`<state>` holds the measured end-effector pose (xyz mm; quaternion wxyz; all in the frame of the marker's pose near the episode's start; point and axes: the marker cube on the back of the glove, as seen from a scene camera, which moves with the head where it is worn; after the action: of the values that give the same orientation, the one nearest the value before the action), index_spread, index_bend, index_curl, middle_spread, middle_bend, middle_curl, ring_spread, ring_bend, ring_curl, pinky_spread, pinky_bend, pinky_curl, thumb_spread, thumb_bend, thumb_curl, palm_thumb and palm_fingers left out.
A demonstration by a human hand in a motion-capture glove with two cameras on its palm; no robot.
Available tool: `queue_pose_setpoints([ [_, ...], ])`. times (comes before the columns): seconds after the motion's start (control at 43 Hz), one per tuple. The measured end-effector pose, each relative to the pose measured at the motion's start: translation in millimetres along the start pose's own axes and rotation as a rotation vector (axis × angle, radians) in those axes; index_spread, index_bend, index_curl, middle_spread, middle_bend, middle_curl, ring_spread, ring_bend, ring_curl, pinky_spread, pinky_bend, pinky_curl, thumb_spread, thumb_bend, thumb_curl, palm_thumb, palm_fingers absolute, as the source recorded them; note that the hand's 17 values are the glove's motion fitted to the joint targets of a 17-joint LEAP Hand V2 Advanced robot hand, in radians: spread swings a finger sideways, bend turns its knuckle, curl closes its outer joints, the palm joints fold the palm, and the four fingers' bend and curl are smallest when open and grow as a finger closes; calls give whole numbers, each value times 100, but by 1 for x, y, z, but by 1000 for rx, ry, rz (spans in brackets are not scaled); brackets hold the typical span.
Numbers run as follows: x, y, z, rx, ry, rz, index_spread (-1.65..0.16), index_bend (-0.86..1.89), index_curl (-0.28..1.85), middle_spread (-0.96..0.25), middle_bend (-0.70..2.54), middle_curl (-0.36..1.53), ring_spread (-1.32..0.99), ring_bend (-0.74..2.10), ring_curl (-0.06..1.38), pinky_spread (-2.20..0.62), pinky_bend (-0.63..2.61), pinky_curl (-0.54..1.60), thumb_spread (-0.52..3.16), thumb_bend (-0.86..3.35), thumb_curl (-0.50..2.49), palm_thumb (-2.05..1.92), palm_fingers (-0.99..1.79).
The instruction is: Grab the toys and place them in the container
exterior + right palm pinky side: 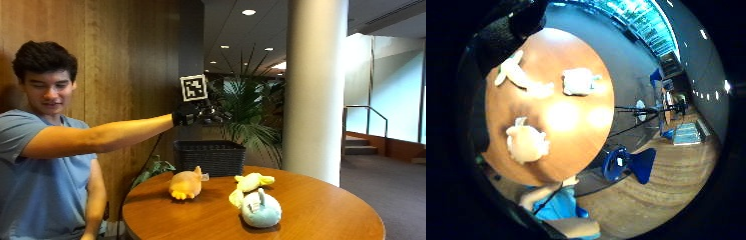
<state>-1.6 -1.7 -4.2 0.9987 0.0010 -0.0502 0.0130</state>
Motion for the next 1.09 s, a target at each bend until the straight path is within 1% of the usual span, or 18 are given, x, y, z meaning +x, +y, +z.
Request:
queue_pose_setpoints([
  [0.07, 5, -2, 2, -3, 18, 22, -15, 16, 5, -1, 18, 4, -3, 20, 3, -1, 59, 15, 62, 1, 0, 0, 27],
  [0.186, 15, -8, 5, -10, 55, 135, -21, 17, 10, -1, 19, 8, -4, 21, 6, -2, 65, 21, 94, 2, 2, 0, 23],
  [0.325, 20, -7, 6, -10, 5, 65, -25, 17, 13, -1, 19, 12, -5, 23, 8, -2, 68, 24, 117, 1, 5, -1, 20],
  [0.372, 28, -6, 8, -10, 44, 45, -26, 17, 14, -1, 20, 13, -5, 24, 9, -3, 69, 25, 123, 0, 6, -1, 19],
  [0.418, 41, -7, 11, -11, 118, 64, -26, 17, 15, -2, 20, 14, -6, 25, 9, -2, 69, 25, 127, 0, 7, -1, 18],
  [0.465, 49, -11, 12, -10, 147, 79, -27, 17, 16, -1, 20, 15, -6, 25, 10, -2, 70, 26, 130, 0, 8, -1, 18],
  [0.511, 54, -15, 11, -6, 117, 85, -27, 16, 16, -2, 20, 17, -6, 25, 10, -3, 70, 26, 133, -1, 9, -2, 17],
  [0.558, 58, -21, 10, -1, 64, 122, -27, 17, 17, -2, 20, 18, -6, 26, 11, -2, 71, 27, 135, -1, 9, -2, 17],
  [0.628, 70, -28, 13, -7, 55, 156, -28, 17, 19, -2, 20, 19, -7, 27, 12, -2, 72, 27, 138, -1, 10, -2, 15],
  [0.674, 82, -33, 17, -14, 56, 129, -28, 17, 19, -2, 20, 20, -7, 27, 12, -2, 72, 28, 138, -2, 11, -2, 15],
  [0.767, 115, -45, 33, -23, 149, 39, -29, 12, 19, -2, 19, 22, -5, 31, 14, -1, 79, 30, 136, -2, 13, -1, 14],
  [0.86, 133, -63, 47, -22, 104, 122, -30, 11, 18, -2, 19, 23, -4, 34, 15, 0, 86, 32, 134, -1, 15, -1, 10],
  [0.883, 139, -66, 51, -29, 104, 116, -30, 10, 18, -2, 18, 23, -4, 36, 16, 0, 87, 33, 133, -1, 15, 0, 9],
  [0.976, 169, -73, 77, -86, 188, -14, -30, 11, 18, -3, 19, 25, -3, 35, 17, 1, 94, 35, 131, -2, 17, 0, 3],
  [1.046, 189, -80, 99, -135, 209, -19, -30, 12, 19, -2, 19, 26, -2, 35, 17, 2, 98, 36, 130, -1, 18, 0, 0],
  [1.093, 198, -84, 117, -171, 217, 10, -30, 12, 19, -2, 19, 27, -2, 33, 17, 2, 100, 37, 129, -2, 18, -1, -2],
])
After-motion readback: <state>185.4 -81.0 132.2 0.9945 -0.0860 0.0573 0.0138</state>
